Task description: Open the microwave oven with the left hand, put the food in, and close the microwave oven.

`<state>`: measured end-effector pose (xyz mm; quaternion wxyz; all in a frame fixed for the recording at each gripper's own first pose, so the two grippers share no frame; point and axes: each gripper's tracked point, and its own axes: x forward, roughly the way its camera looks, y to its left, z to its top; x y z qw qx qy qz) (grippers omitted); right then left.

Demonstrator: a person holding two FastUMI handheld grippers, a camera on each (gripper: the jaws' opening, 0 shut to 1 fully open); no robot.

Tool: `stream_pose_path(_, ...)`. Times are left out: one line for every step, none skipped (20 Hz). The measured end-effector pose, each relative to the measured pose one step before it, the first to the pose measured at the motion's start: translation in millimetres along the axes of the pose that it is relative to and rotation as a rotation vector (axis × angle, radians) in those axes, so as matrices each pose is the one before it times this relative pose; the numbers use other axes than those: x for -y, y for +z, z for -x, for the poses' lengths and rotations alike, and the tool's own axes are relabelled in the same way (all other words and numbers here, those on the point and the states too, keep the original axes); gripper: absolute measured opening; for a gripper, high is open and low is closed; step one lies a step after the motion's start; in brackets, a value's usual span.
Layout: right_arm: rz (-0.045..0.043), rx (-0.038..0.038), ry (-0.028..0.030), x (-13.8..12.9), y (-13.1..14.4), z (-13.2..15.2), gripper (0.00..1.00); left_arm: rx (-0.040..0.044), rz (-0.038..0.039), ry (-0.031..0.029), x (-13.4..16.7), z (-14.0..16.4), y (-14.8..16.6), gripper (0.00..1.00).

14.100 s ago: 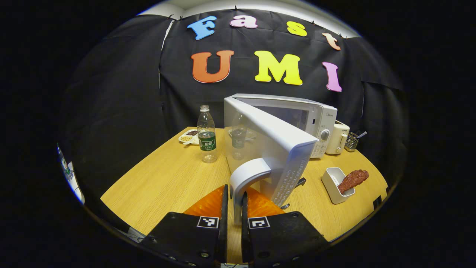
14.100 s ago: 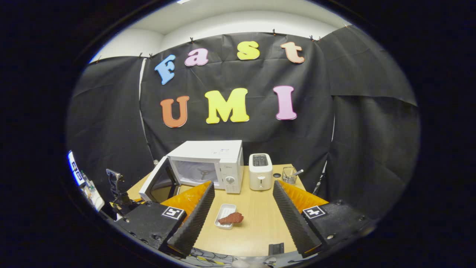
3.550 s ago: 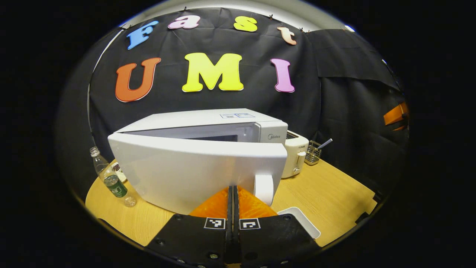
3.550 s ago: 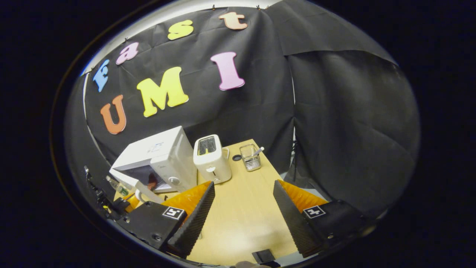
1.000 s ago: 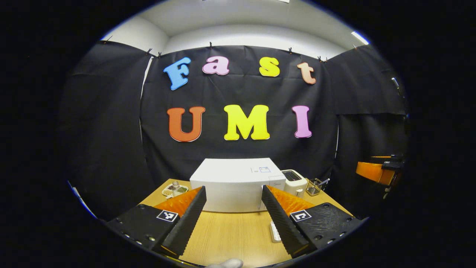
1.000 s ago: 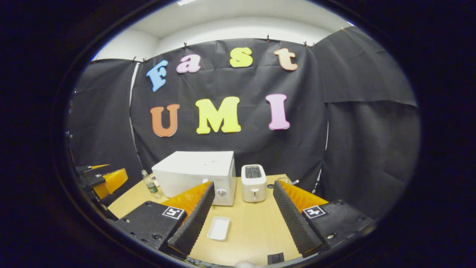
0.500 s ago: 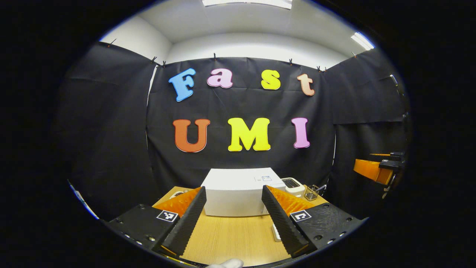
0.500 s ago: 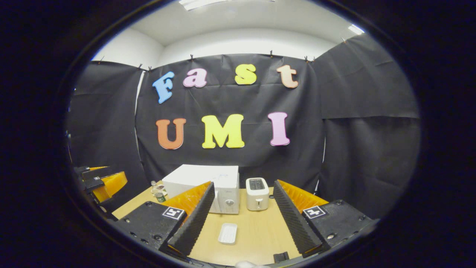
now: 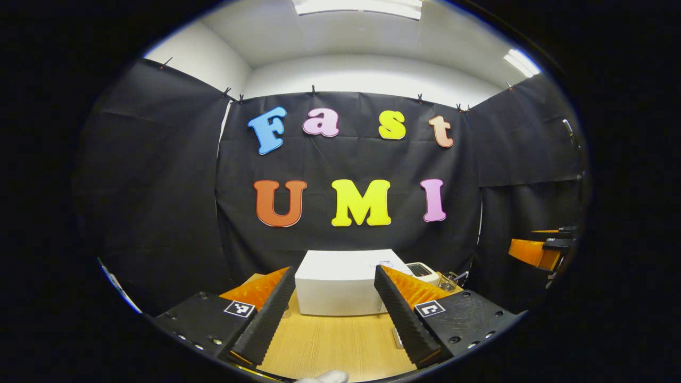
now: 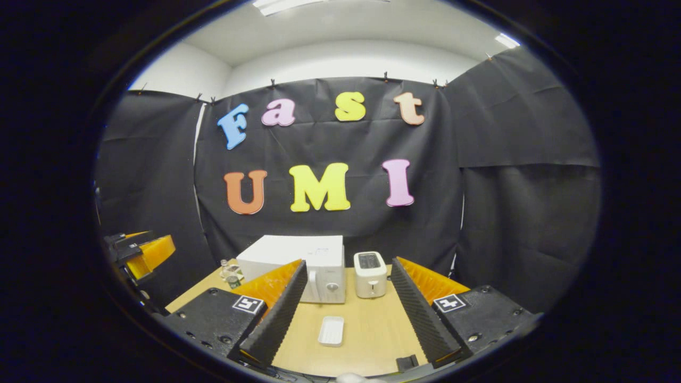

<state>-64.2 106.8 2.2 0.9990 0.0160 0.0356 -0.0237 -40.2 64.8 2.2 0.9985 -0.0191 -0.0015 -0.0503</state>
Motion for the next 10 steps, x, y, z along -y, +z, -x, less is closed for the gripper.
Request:
stream_pose_path(-0.00035, -0.00042, -0.00232, 0.53, -0.18, 0.16, 0.90, -0.00022, 0.00264, -0.00189, 1.77, -0.80, -0.08, 0.93)
stream_pose_path(-0.00035, -0.00305, -0.00016, 0.82, -0.57, 0.85, 0.90, -0.00064, 0.00470, -0.00212, -0.15, -0.31, 1.12, 0.93)
stream_pose_path(0.00046, -0.00131, -0.00073, 0.74, 0.02, -0.50, 1.00, 0.00463, 0.00273, -0.00268, 1.61, -0.20, 1.65, 0.93)
stream_pose_path(0.00152, 0.00105, -0.00227, 1.32, 0.76, -0.27, 0.90, 0.00181, -0.00153, -0.00127, 1.96, -1.93, -0.13, 0.93)
stream_pose_path(-0.00133, 0.00020, -0.00185, 1.18, 0.74, -1.70, 0.91, 0.00562, -0.00415, -0.00257, 1.72, -1.16, 2.35, 0.93)
stream_pose_path(-0.00013, -0.00243, -0.00190, 1.87, 0.12, -1.74, 1.00, 0.00457, -0.00758, -0.00109, 1.16, -0.12, 2.16, 0.93)
stream_pose_path(-0.00100, 0.00144, 0.00369, 0.91, -0.29, -2.41, 1.00, 0.00081, -0.00331, 0.00168, 1.01, 0.48, 0.10, 0.93)
stream_pose_path(0.00193, 0.00085, 0.00171, -0.40, 2.06, -2.10, 1.00, 0.00477, -0.00142, 0.00285, 0.22, -1.41, 0.33, 0.93)
stream_pose_path(0.00303, -0.00370, 0.00093, 1.22, -1.80, -0.98, 1.00, -0.00719, -0.00048, 0.00806, -0.25, -1.16, -1.99, 0.93)
stream_pose_path(-0.00182, -0.00099, 0.00224, -0.10, 0.55, -0.64, 1.00, -0.00098, 0.00126, 0.00384, 0.46, -1.83, 0.78, 0.84)
